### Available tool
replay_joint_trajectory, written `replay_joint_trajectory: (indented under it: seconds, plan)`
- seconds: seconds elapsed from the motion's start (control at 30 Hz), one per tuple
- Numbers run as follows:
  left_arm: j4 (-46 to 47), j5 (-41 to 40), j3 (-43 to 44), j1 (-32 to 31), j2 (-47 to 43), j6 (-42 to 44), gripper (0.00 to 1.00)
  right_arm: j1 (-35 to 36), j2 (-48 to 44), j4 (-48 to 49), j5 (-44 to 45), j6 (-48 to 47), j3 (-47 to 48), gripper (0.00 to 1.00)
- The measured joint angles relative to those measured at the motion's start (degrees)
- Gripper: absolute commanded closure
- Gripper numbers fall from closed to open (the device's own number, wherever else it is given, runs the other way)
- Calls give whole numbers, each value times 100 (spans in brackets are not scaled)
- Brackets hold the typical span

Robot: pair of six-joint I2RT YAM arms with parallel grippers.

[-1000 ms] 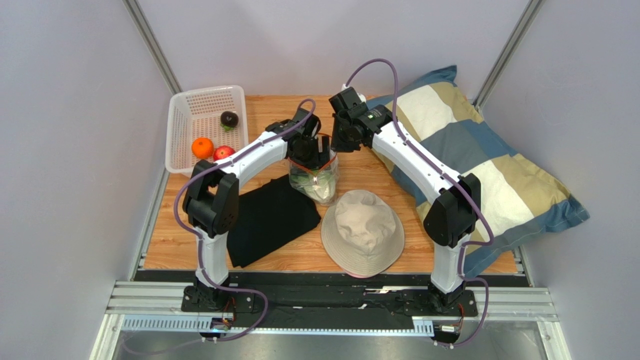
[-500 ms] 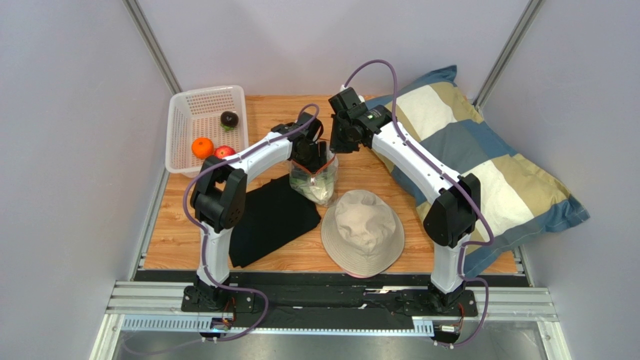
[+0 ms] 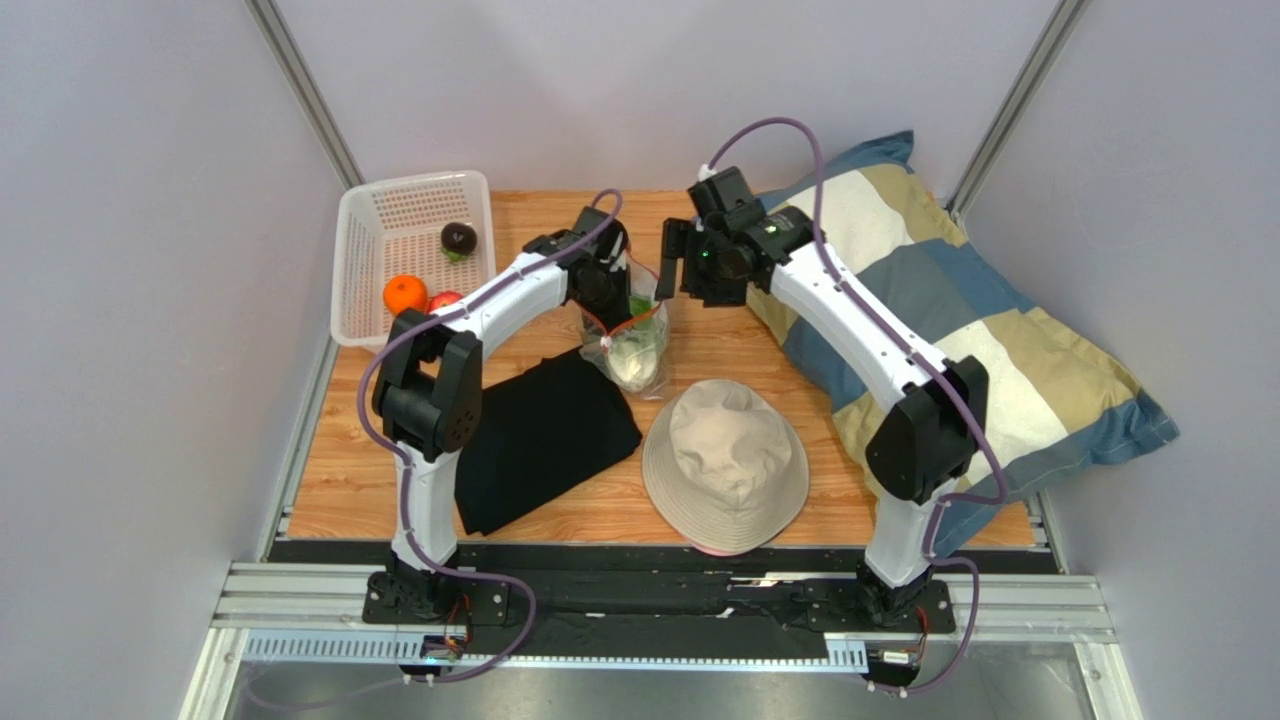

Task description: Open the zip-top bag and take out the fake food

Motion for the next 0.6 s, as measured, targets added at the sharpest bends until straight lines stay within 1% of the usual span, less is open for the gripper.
replay_joint_trajectory:
  seconds: [0.13, 0.27, 0.37, 0.47, 0.6]
  plan:
    - [275, 745, 116, 426, -92, -33, 100, -369, -616, 358, -382, -175, -533, 18]
    - [686, 1648, 271, 872, -105, -367, 100, -610, -1405, 1025, -824, -424, -1495, 15]
    - [876, 2065, 354, 1102, -105, -608, 100, -728, -1869, 1779, -1333, -535, -2328, 16]
    - [1099, 2411, 402, 1196, -109, -883, 100, -782, -1893, 2323, -1958, -686, -2774, 17]
    - [1633, 2852, 306, 1191, -131, -1438, 100, -791, -1469, 2721, -2496, -870, -2852, 18]
